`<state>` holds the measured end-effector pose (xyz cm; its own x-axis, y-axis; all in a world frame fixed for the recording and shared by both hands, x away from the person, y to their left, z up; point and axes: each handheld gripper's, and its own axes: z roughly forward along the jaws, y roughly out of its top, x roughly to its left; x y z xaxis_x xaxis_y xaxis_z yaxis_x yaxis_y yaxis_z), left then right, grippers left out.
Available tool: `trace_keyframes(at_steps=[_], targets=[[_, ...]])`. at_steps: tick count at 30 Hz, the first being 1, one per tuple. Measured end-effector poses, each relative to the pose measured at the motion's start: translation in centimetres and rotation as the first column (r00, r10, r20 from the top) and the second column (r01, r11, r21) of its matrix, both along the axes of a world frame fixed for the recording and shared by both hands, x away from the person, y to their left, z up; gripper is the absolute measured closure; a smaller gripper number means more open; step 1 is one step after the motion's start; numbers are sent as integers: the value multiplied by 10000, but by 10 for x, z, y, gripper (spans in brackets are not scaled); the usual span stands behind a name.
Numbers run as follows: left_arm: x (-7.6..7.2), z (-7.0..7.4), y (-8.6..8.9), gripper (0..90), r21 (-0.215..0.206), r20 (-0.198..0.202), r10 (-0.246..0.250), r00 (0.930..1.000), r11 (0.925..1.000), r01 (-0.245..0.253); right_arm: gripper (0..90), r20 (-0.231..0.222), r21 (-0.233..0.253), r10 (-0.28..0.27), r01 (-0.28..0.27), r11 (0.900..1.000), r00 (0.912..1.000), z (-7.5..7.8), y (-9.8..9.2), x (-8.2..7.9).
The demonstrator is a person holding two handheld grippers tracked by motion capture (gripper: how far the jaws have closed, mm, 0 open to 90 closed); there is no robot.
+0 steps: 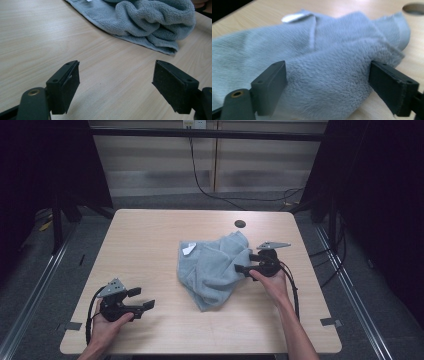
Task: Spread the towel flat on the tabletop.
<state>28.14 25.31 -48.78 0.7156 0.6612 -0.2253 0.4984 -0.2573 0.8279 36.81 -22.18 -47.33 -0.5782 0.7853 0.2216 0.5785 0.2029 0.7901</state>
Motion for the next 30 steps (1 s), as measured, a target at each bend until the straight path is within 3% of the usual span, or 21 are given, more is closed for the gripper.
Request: trace_keyframes(at_steps=[1,5,6,8,9,12,19,21,22,23,25,27,30], targets=[[0,0,0,212,14,-9,-8,10000,10000,8,155,-306,-226,111,-118,9997,9995,-13,5,5],[1,-1,1,211,-13,-7,39,10000,10000,-39,309,-518,-615,565,-597,9963,9971,-31,21,7],[1,-1,1,211,-13,-7,39,10000,10000,-39,309,-518,-615,565,-597,9963,9971,-31,21,7],[1,-1,1,211,-21,-25,27,10000,10000,-27,424,-488,-604,648,-677,9959,9967,-35,26,7],[1,-1,0,211,-1,-2,-10,10000,10000,10,530,-343,-768,725,-750,9942,9968,-36,31,6],[1,1,0,211,-87,14,-24,10000,10000,24,622,-346,-1121,1029,-1062,9880,9941,-34,39,1],[4,9,-4,213,-494,186,-41,9998,9988,50,665,-325,-768,2088,-2107,9745,9774,-36,59,-22],[3,15,-9,227,-565,552,-83,9984,9983,115,665,-347,-747,2241,-2261,9712,9739,-36,62,-26],[3,19,-12,240,-750,617,-190,9979,9969,236,666,-413,-735,2513,-2538,9645,9670,-35,68,-33],[4,24,-16,238,-1140,412,-472,9980,9921,516,665,-404,-753,2594,-2618,9622,9649,-35,71,-37],[5,25,-19,239,-963,506,-447,9977,9941,495,665,-439,-812,2701,-2729,9586,9618,-34,74,-42],[10,28,-29,238,-695,447,-644,9969,9953,674,665,-563,-821,3018,-3057,9486,9517,-32,81,-54],[15,29,-40,239,-417,574,-774,9953,9959,799,664,-517,-722,3012,-3044,9498,9521,-33,84,-64]])
